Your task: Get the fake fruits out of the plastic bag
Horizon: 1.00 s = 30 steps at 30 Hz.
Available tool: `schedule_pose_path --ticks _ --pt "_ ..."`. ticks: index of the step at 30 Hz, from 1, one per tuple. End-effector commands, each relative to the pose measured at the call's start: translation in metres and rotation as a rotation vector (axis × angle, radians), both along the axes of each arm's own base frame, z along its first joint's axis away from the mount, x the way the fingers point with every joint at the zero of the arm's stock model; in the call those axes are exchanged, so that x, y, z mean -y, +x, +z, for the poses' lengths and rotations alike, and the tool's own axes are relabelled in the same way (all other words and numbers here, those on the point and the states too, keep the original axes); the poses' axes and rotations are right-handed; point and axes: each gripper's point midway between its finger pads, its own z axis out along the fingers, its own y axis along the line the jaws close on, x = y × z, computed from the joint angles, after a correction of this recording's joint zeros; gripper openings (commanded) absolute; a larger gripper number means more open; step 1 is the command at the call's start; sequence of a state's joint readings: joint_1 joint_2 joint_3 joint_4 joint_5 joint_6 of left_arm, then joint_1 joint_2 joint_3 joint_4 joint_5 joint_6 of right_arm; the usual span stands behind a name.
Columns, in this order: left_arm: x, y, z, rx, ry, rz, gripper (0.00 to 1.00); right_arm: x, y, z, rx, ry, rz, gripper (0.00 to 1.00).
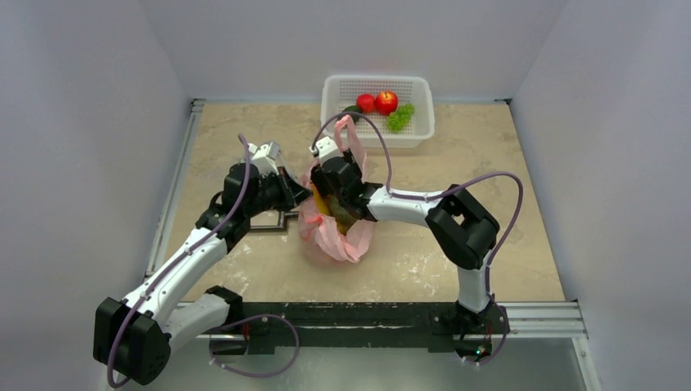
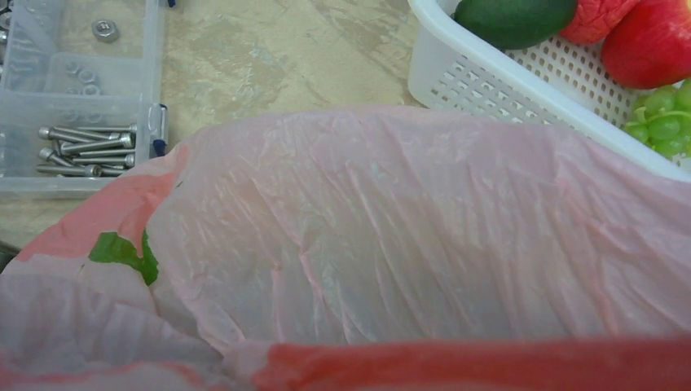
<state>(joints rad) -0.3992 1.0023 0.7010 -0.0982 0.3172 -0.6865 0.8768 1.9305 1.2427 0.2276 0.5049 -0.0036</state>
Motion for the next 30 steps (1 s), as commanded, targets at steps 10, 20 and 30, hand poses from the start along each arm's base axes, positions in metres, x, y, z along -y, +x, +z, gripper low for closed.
schedule_pose_path --ticks 10,20,30 --pt "-0.005 0.001 0.004 0.02 0.023 0.009 0.0 -0.017 0.0 0.06 0.069 0.171 0.08 0.24" --pt "-0.01 0.006 0.014 0.05 0.036 0.048 0.0 -0.01 -0.036 0.087 -0.016 0.297 0.134 0.09" --pt "-0.024 0.002 0.05 0.166 0.001 0.114 0.0 0.009 -0.064 0.067 -0.118 0.265 0.151 0.08"
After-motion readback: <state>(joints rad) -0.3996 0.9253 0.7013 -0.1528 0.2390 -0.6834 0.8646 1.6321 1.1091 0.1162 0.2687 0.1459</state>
